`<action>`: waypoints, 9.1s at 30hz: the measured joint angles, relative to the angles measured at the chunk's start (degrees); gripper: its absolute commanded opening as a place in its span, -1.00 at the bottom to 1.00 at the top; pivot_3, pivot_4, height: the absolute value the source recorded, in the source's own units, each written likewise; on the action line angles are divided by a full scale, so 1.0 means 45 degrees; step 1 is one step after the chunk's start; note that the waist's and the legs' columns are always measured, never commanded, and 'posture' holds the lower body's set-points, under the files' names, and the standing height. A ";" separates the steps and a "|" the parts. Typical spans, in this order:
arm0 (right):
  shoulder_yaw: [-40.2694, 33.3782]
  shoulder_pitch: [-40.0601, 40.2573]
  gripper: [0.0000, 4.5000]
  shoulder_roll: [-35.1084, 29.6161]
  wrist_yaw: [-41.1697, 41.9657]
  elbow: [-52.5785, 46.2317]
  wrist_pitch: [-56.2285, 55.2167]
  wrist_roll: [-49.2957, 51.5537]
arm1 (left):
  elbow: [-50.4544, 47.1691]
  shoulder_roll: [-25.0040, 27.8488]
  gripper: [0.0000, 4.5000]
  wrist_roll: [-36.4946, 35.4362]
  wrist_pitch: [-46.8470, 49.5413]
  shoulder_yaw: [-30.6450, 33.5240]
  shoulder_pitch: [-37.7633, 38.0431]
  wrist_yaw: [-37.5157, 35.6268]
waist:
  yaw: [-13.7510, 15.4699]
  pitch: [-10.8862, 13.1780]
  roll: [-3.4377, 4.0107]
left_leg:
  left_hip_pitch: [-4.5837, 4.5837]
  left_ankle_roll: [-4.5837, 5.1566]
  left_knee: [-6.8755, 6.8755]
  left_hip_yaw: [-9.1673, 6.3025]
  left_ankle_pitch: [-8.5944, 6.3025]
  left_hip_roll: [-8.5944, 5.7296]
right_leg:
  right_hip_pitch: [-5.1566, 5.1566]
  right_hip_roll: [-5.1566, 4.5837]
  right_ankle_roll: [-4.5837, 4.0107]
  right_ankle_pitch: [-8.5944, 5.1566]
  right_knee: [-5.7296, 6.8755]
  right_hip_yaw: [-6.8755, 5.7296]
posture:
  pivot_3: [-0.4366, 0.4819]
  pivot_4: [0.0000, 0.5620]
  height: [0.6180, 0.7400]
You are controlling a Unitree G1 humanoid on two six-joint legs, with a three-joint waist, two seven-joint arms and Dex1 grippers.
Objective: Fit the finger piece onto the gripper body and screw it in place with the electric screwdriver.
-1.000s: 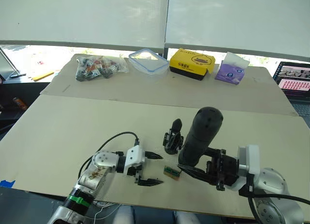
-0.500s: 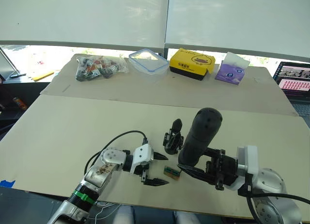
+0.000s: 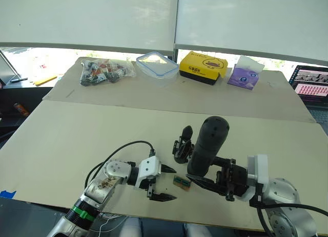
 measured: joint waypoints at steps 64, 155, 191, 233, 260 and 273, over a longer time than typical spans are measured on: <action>0.0726 -0.0699 -0.15 -0.0396 -0.0044 0.0766 -0.0245 0.0012 | 0.0675 -0.0159 1.00 0.0000 -0.1489 0.0033 0.0336 0.0274 | 0.0006 -0.0008 0.0004 | 0.0042 -0.0002 -0.0002 0.0005 -0.0002 0.0000 | 0.0028 -0.0003 -0.0009 -0.0005 -0.0004 0.0005 | -0.05 -0.47 1.00; 0.0187 -0.6586 -0.15 -0.0038 -0.2401 0.2850 0.3759 0.2723 | -0.0142 -0.0402 1.00 -0.2957 0.0492 0.3441 0.0086 0.1461 | -0.0016 0.0021 -0.0023 | 0.0014 0.0001 -0.0033 0.0005 0.0000 0.0000 | -0.0005 0.0000 -0.0009 -0.0005 -0.0012 0.0005 | -0.05 -0.47 1.00; 0.0356 -0.6771 -0.15 -0.0115 -0.2179 0.3172 0.3927 0.2242 | -0.0162 -0.0316 1.00 -0.2927 0.0352 0.3394 0.0201 0.1345 | -0.0016 0.0022 -0.0024 | -0.0012 0.0000 -0.0034 0.0005 0.0000 0.0000 | -0.0034 -0.0001 -0.0010 -0.0006 -0.0015 0.0005 | -0.05 -0.47 1.00; 0.0427 -0.6418 -0.15 0.0013 -0.2049 0.2552 0.3858 0.1873 | 0.6305 -0.2843 1.00 0.0510 -0.2278 0.1323 -0.3516 0.1092 | -0.0003 0.0023 -0.0025 | -0.0019 0.0001 -0.0037 0.0001 0.0000 -0.0002 | -0.0027 0.0002 0.0063 0.0033 -0.0027 -0.0002 | -0.05 -0.47 1.00; 0.0430 -0.6296 -0.15 -0.0017 -0.2103 0.2257 0.3863 0.1655 | 0.6497 -0.3311 0.76 0.0697 -0.2119 0.1239 -0.3674 0.0630 | -0.0007 0.0022 -0.0025 | -0.0016 0.0001 -0.0036 -0.0003 0.0000 -0.0003 | -0.0021 0.0002 0.0075 0.0039 -0.0028 -0.0004 | -0.05 -0.47 1.00; 0.0402 -0.6167 -0.15 -0.0017 -0.2086 0.2076 0.3826 0.1651 | 0.6456 -0.3278 0.03 0.0795 -0.2098 0.1183 -0.3650 0.0701 | -0.0012 0.0019 -0.0023 | -0.0009 0.0001 -0.0037 -0.0009 -0.0001 -0.0004 | -0.0008 0.0002 0.0076 0.0038 -0.0029 -0.0009 | -0.05 -0.47 1.00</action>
